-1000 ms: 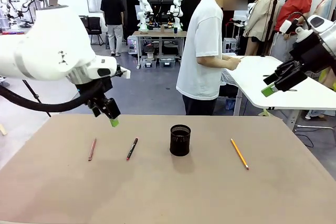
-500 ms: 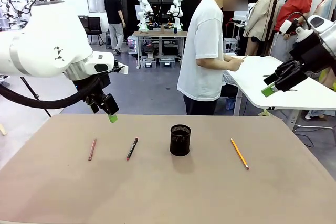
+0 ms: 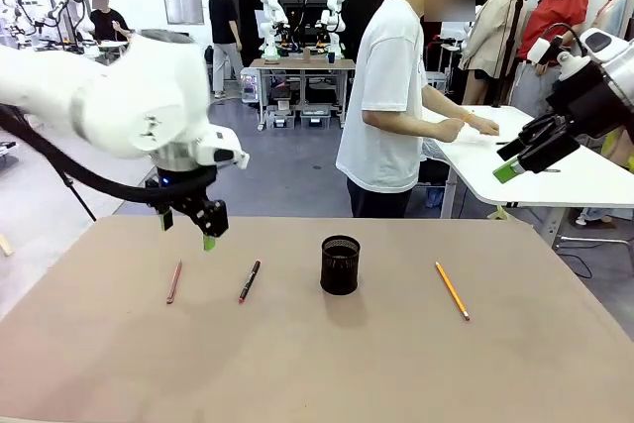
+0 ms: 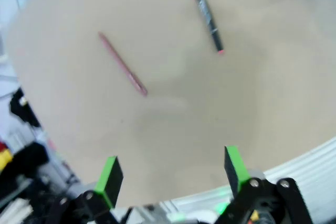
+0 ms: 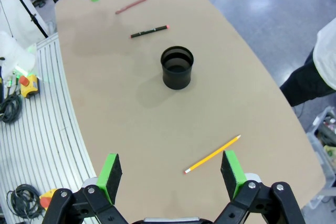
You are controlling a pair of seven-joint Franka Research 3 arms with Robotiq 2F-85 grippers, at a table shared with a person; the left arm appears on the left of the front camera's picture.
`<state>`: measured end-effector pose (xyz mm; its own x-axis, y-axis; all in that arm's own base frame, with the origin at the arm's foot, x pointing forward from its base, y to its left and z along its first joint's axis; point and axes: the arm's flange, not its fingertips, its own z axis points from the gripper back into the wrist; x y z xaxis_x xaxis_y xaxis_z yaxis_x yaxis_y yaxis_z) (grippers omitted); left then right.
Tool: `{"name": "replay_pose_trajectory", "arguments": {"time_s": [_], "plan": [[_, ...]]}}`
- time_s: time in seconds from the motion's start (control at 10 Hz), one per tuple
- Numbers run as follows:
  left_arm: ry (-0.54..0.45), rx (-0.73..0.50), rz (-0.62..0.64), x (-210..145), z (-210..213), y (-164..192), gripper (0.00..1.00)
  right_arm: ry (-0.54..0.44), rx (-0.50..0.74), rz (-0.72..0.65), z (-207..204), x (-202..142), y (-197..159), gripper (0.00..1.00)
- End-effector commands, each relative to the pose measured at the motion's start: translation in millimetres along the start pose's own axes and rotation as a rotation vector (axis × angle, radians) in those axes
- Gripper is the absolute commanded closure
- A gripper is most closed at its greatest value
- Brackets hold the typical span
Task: Place the pens into the pen holder.
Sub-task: Pick up a writing instrument from the table and place it into the Pen holder.
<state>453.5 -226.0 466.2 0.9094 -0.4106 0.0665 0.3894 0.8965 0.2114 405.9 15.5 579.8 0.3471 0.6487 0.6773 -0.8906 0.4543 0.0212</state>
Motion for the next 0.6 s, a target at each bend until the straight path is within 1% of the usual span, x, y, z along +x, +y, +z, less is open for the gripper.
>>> {"name": "replay_pose_trajectory", "arguments": {"time_s": [0.0,0.1,0.2,0.3,0.4,0.5], "plan": [[0.090,-0.067,0.043,37.6,-13.9,-26.6,0.00,-0.008,0.004,0.003,0.5,0.5,0.4,0.00],[0.084,-0.102,0.056,48.3,-31.6,-32.9,0.00,-0.008,0.004,0.003,0.5,0.5,0.4,0.00],[0.078,-0.096,0.131,58.3,-46.8,-42.4,0.00,-0.008,0.004,0.003,0.5,0.5,0.4,0.00],[0.057,-0.132,0.185,65.4,-58.7,-50.0,0.00,-0.008,0.004,0.003,0.5,0.5,0.4,0.00],[0.065,-0.160,0.205,75.0,-72.4,-52.0,0.00,-0.008,0.004,0.003,0.5,0.5,0.4,0.00],[0.028,-0.169,0.201,83.9,-81.4,-50.3,0.00,-0.008,0.004,0.003,0.5,0.5,0.4,0.00]]}}
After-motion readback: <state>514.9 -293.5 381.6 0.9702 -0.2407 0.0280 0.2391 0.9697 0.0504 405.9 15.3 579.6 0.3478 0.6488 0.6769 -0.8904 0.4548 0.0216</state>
